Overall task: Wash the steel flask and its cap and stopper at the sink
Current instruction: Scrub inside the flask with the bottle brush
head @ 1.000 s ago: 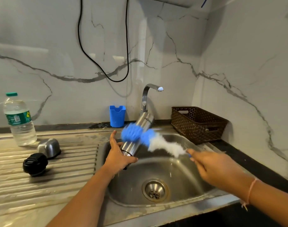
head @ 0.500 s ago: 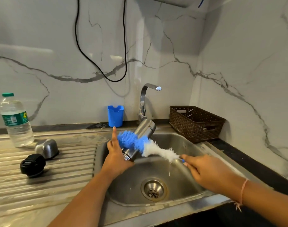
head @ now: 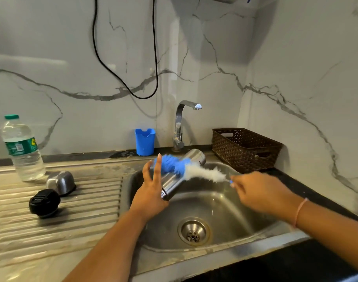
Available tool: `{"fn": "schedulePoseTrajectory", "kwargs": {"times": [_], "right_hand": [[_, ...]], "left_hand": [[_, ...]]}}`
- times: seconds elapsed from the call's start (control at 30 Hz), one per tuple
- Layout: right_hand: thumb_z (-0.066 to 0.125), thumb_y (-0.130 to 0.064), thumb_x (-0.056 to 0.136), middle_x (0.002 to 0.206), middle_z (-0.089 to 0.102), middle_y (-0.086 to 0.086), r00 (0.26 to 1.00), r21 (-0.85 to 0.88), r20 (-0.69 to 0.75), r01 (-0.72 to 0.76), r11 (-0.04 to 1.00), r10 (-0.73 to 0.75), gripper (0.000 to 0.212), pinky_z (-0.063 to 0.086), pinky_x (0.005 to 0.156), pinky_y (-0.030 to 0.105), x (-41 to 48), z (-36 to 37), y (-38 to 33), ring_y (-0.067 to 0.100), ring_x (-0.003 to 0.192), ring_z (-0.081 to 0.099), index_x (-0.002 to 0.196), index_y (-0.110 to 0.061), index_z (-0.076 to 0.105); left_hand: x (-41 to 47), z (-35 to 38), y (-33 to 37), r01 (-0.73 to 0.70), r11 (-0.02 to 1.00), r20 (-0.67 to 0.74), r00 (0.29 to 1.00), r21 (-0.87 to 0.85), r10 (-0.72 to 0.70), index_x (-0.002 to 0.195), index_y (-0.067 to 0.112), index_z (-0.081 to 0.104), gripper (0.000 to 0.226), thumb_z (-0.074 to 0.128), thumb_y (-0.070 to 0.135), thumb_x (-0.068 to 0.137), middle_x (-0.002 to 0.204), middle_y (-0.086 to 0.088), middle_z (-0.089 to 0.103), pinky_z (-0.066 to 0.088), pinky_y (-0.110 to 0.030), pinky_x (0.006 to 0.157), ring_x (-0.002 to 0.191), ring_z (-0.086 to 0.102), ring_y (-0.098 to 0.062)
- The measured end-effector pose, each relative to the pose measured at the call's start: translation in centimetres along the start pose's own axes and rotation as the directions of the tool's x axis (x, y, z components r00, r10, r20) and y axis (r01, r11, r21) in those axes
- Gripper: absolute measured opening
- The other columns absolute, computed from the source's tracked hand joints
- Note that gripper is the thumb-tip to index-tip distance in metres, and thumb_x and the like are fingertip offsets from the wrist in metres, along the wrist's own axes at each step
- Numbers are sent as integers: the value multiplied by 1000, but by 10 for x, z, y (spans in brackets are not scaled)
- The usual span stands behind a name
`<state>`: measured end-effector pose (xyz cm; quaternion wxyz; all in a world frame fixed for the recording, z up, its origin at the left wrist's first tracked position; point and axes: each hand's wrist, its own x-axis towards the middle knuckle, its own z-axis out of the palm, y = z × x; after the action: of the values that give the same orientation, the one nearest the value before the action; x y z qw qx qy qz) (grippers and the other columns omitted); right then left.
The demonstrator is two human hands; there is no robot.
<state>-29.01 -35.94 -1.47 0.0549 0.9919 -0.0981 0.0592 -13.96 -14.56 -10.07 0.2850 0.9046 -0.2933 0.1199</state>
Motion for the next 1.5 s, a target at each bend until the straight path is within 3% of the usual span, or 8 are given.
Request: {"fn": "schedulePoseTrajectory", "kwargs": {"times": [0.17,0.43,0.6,0.67,0.83,1.1,1.3,1.5], "right_hand": [[37,-27,97,100,65,8,981,-78,-75,-185,980,179,22,39,66,29,17,-16,18,23,76,56,80,-21,48],[30,-33,101,98,64,1,1000,87,18,1,996,-3,33,51,82,36,-23,2,-30,16,86,61,122,-23,53],[32,-32,99,98,65,7,974,79,-118,-184,980,193,25,40,67,31,14,-1,4,24,77,56,94,-21,54],[32,-32,100,97,66,6,977,94,-134,-155,983,167,23,41,67,31,17,-1,3,23,78,57,90,-24,51],[28,-36,101,108,66,3,993,118,-102,65,991,-53,35,51,83,38,-8,13,-30,22,94,63,129,-26,47],[34,-32,99,100,67,6,968,148,-214,-97,984,128,31,48,75,35,37,-10,1,27,89,62,110,-21,60],[34,-36,101,79,59,-10,982,216,-157,137,967,-104,37,42,58,15,4,16,-4,1,63,53,136,-32,46],[39,-31,100,90,67,-3,973,287,-228,30,957,37,33,48,69,29,21,12,18,15,75,62,127,-24,56]], "left_hand": [[0,1,9,-82,987,37,996,136,78,115,51,-51,136,73,12,76,147,2,-33,47,-19,61,72,49,-10],[1,4,2,17,1000,-71,997,-11,-17,117,55,-46,133,71,5,77,153,-19,-25,51,-24,68,77,57,-13],[1,10,-1,89,966,-76,991,-245,-111,121,54,-46,143,78,5,69,118,-9,53,53,-27,64,74,60,-12],[3,13,1,199,882,1,976,-427,-220,133,44,-38,140,80,7,68,87,6,51,53,-26,64,71,58,-9],[12,16,-3,402,377,217,869,-834,-445,136,10,41,77,80,9,69,100,-9,64,51,-28,58,80,65,-22],[10,-5,8,351,-323,451,833,-879,-321,110,3,54,47,71,28,74,100,-20,61,58,-32,57,83,61,-28],[9,-8,3,327,-480,497,820,-814,-284,113,4,53,51,69,23,69,108,-22,61,55,-44,75,93,61,-34],[7,-8,2,450,-356,537,819,-819,-203,115,2,52,56,71,21,66,105,-21,59,48,-62,84,97,60,-33]]}}
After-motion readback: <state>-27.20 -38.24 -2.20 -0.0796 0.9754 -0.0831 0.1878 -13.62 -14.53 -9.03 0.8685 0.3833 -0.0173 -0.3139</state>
